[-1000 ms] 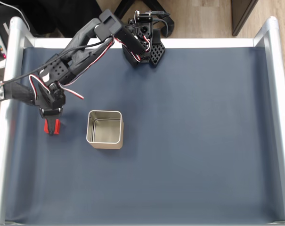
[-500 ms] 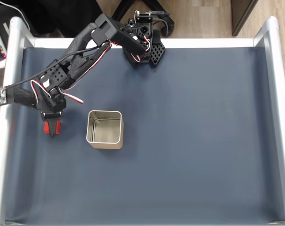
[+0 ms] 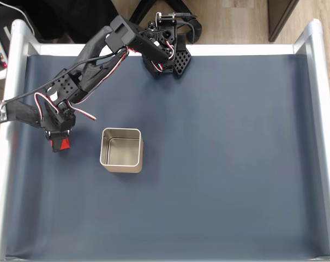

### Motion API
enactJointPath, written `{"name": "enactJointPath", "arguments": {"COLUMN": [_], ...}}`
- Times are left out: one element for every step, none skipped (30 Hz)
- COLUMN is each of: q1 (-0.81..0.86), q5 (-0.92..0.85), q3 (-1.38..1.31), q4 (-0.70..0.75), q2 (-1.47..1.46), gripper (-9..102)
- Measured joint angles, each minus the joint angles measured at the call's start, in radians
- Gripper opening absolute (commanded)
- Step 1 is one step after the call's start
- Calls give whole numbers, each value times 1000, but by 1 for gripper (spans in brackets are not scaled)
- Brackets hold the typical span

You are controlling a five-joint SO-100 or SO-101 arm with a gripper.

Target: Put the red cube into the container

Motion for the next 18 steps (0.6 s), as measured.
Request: {"name": "enactJointPath", "arguments": {"q1": [0, 0, 0, 0, 0, 0, 0, 0, 0, 0, 0, 0, -3, -8, -12, -17, -25, -34], "q5": [-6, -12, -17, -20, -23, -29, -34, -38, -41, -44, -48, -48, -49, -52, -55, -60, -64, -72], "q3": [5, 9, 12, 12, 15, 17, 21, 23, 25, 25, 25, 25, 25, 25, 26, 26, 29, 32], "q4": [0, -3, -6, -6, -6, -8, -11, -12, -12, -12, -12, -12, -12, -12, -12, -6, -6, 2], "q2": [0, 2, 2, 2, 2, 2, 3, 3, 3, 3, 5, 5, 6, 11, 17, 25, 31, 38], "gripper": [6, 5, 5, 4, 3, 2, 1, 0, 0, 0, 0, 0, 0, 0, 0, 0, 0, 0]}}
